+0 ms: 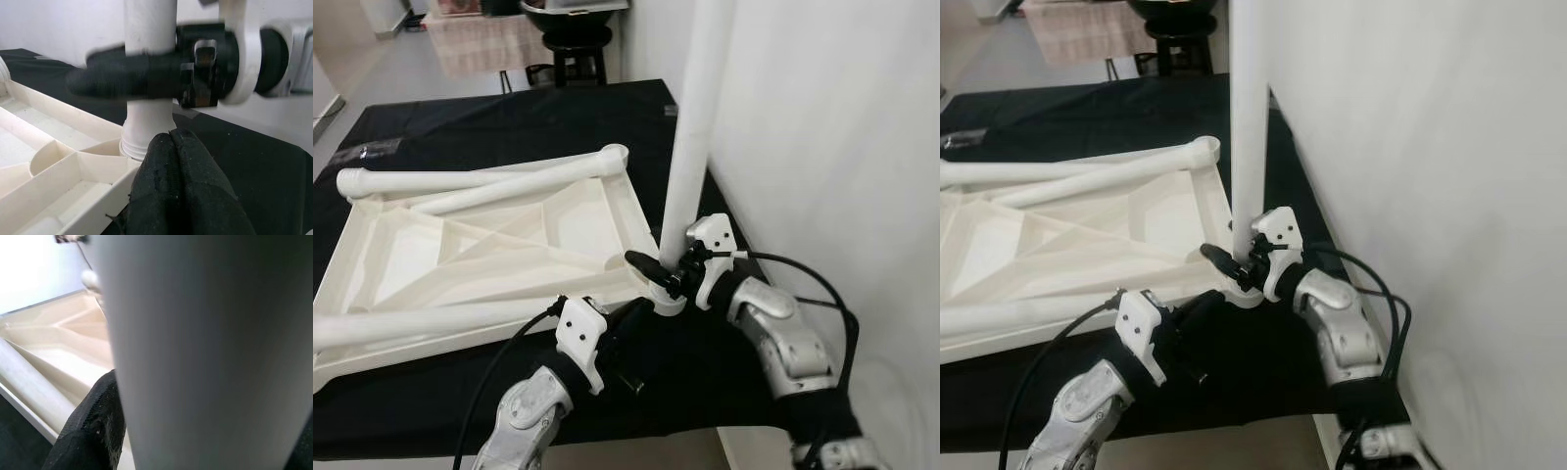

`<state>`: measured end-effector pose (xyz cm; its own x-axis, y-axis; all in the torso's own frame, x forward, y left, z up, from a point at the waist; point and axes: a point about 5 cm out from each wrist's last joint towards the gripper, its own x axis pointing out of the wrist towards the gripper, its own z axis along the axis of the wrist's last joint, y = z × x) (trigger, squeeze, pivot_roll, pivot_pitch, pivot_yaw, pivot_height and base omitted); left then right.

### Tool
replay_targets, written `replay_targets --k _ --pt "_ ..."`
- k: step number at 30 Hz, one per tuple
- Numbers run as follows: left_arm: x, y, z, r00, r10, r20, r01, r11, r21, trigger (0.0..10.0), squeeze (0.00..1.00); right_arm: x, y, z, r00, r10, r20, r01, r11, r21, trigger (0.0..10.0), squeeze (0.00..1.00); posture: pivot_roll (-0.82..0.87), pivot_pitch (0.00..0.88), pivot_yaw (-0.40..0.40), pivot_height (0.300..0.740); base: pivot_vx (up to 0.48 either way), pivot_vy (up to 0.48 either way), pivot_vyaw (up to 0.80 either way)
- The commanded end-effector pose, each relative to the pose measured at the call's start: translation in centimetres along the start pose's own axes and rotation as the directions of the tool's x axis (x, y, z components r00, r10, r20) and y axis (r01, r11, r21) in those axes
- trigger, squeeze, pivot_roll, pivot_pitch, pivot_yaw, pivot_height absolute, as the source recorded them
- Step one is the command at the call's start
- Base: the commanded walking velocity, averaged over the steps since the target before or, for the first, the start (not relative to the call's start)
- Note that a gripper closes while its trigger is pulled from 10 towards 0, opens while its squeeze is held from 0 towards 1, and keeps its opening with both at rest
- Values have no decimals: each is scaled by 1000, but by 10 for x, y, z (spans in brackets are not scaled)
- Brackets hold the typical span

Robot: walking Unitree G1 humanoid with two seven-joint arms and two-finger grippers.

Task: Building children table

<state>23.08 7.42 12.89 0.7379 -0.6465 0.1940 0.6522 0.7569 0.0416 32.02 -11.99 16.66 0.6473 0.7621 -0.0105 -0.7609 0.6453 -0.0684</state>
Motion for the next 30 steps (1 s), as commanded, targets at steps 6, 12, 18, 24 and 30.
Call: replay_targets --k 6,12,18,24,30 --pt "-1 -2 -6 1000 -2 -18 2 1000 -10 10000 0 7 -7 -9 955 283 -85 -282 959 14 9569 0 12 54 -18 740 0 0 0" --pt "-1 -3 -6 1000 0 -19 0 1000 -11 10000 0 10 -19 -8 948 308 -80 -304 951 59 0 0 15 53 -21 740 0 0 0" --pt "-1 -4 -6 1000 -1 -19 1 1000 -14 10000 0 6 -27 -11 969 235 -83 -231 972 53 0 0 10 63 -19 740 0 0 0" --pt "-2 -4 -4 1000 -3 -16 3 1000 -16 10000 0 1 -26 -33 981 -111 -160 118 993 31 0 0 -5 85 -17 740 0 0 0" --pt "-3 -2 -3 1000 -4 -17 3 1000 -15 10000 0 -8 14 -55 874 -435 -217 461 883 86 0 0 -23 82 -6 740 0 0 0"
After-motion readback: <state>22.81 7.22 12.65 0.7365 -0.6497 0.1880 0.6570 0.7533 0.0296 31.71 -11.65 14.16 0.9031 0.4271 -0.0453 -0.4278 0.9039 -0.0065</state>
